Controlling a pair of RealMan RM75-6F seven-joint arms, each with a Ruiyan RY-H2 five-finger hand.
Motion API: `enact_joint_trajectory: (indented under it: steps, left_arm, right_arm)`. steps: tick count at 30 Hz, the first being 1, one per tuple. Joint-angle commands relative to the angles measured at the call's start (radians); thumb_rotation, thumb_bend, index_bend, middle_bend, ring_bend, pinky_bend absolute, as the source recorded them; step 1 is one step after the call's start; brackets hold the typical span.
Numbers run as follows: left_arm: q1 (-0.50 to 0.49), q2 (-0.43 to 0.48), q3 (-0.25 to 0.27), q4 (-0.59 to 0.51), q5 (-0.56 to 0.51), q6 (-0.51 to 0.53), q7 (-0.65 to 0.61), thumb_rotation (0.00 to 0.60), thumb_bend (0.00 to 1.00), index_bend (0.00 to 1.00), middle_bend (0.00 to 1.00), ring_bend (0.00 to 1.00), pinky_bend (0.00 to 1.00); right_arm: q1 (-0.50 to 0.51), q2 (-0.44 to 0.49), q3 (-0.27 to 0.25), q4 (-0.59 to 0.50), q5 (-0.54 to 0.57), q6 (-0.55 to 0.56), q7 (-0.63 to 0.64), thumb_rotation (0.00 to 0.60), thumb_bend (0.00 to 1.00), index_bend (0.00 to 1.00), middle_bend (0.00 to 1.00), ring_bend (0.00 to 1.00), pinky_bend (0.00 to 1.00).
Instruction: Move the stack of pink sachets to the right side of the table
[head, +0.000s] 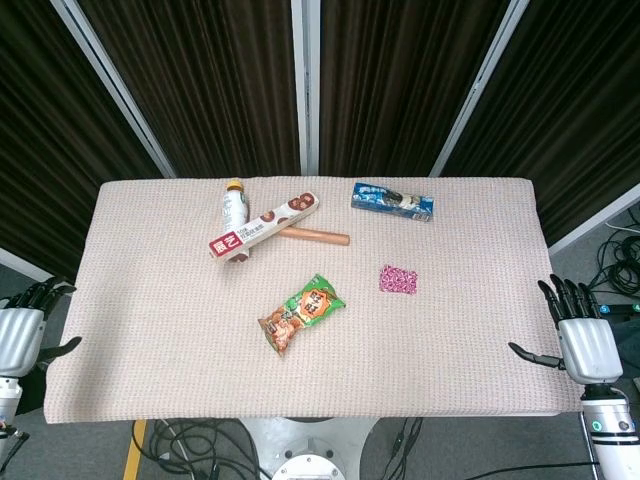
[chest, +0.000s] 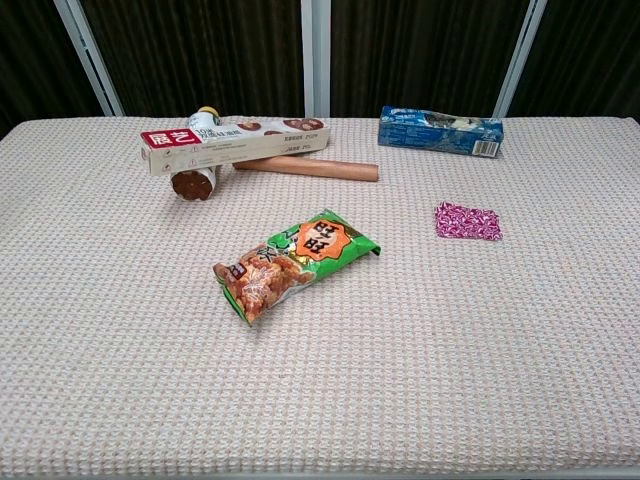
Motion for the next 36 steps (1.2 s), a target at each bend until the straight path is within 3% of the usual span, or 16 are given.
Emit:
enact_joint_trajectory:
  steps: [1, 7, 11, 14, 16, 17, 19, 21, 22, 23, 25, 28, 31, 33, 36]
  left_arm:
    - [-0.004, 0.006, -0.002, -0.011, 0.007, -0.001, -0.015, 0.6, 0.0, 0.31, 0.28, 0.23, 0.34]
    - [0.0, 0.007, 0.007, -0.017, 0.018, 0.001, -0.013, 0.6, 0.0, 0.31, 0.28, 0.23, 0.34]
    - [-0.002, 0.017, 0.009, -0.036, 0.021, -0.003, -0.012, 0.6, 0.0, 0.31, 0.29, 0.23, 0.34]
    - [-0.004, 0.024, 0.009, -0.053, 0.027, -0.003, -0.019, 0.6, 0.0, 0.31, 0.28, 0.23, 0.34]
    - [-0.005, 0.025, 0.013, -0.057, 0.034, -0.003, -0.02, 0.6, 0.0, 0.31, 0.28, 0.23, 0.34]
    - [-0.005, 0.026, 0.015, -0.057, 0.04, -0.002, -0.019, 0.6, 0.0, 0.31, 0.28, 0.23, 0.34]
    - [-0.004, 0.026, 0.016, -0.057, 0.047, 0.005, -0.026, 0.6, 0.0, 0.31, 0.29, 0.23, 0.34]
    - [-0.001, 0.028, 0.019, -0.058, 0.052, 0.012, -0.038, 0.6, 0.0, 0.31, 0.29, 0.23, 0.34]
    - [0.001, 0.03, 0.021, -0.057, 0.056, 0.014, -0.043, 0.6, 0.0, 0.31, 0.29, 0.23, 0.34]
    - [0.003, 0.034, 0.024, -0.057, 0.061, 0.018, -0.049, 0.6, 0.0, 0.31, 0.29, 0.23, 0.34]
    - [0.007, 0.042, 0.031, -0.057, 0.072, 0.025, -0.06, 0.6, 0.0, 0.31, 0.29, 0.23, 0.34]
    - [0.013, 0.053, 0.035, -0.054, 0.079, 0.036, -0.077, 0.6, 0.0, 0.31, 0.29, 0.23, 0.34]
    - [0.018, 0.066, 0.035, -0.052, 0.078, 0.043, -0.095, 0.6, 0.0, 0.31, 0.28, 0.23, 0.34]
    - [0.021, 0.075, 0.032, -0.048, 0.075, 0.048, -0.109, 0.6, 0.0, 0.31, 0.28, 0.23, 0.34]
    - [0.022, 0.083, 0.031, -0.042, 0.072, 0.048, -0.13, 0.6, 0.0, 0.31, 0.29, 0.23, 0.34]
  right_arm:
    - [-0.002, 0.0, 0.004, -0.004, -0.001, -0.006, -0.006, 0.111, 0.0, 0.02, 0.0, 0.0, 0.0]
    - [0.002, -0.009, 0.0, -0.005, -0.022, -0.026, -0.009, 0.12, 0.0, 0.02, 0.0, 0.0, 0.0]
    - [0.013, -0.023, -0.001, -0.008, -0.061, -0.025, 0.012, 0.119, 0.0, 0.03, 0.06, 0.0, 0.0]
    - [0.037, -0.023, 0.009, -0.03, -0.072, -0.052, -0.024, 0.131, 0.0, 0.04, 0.15, 0.07, 0.1]
    - [0.063, -0.023, 0.023, -0.053, -0.072, -0.079, -0.062, 0.167, 0.0, 0.05, 0.27, 0.21, 0.3]
    - [0.079, -0.022, 0.033, -0.069, -0.067, -0.099, -0.083, 0.19, 0.02, 0.06, 0.4, 0.37, 0.49]
    - [0.123, -0.022, 0.052, -0.107, -0.057, -0.16, -0.11, 0.236, 0.07, 0.08, 0.71, 0.71, 0.75]
    - [0.16, -0.024, 0.07, -0.147, -0.027, -0.23, -0.102, 0.312, 0.15, 0.09, 0.93, 0.9, 0.89]
    - [0.184, -0.025, 0.08, -0.17, -0.002, -0.28, -0.087, 0.343, 0.2, 0.09, 0.97, 0.95, 0.92]
    - [0.223, -0.02, 0.092, -0.202, 0.043, -0.373, -0.066, 0.389, 0.29, 0.09, 1.0, 0.98, 0.96]
    - [0.294, -0.01, 0.116, -0.244, 0.13, -0.53, -0.045, 0.406, 0.39, 0.08, 1.0, 1.0, 0.99]
    - [0.383, -0.034, 0.15, -0.238, 0.248, -0.674, -0.094, 0.424, 0.49, 0.08, 1.0, 1.0, 1.0]
    - [0.442, -0.089, 0.163, -0.204, 0.341, -0.722, -0.18, 0.453, 0.51, 0.08, 1.0, 1.0, 1.0]
    - [0.477, -0.127, 0.157, -0.182, 0.41, -0.738, -0.254, 0.519, 0.51, 0.08, 1.0, 1.0, 1.0]
    - [0.526, -0.191, 0.14, -0.143, 0.498, -0.738, -0.364, 0.573, 0.51, 0.08, 1.0, 1.0, 1.0]
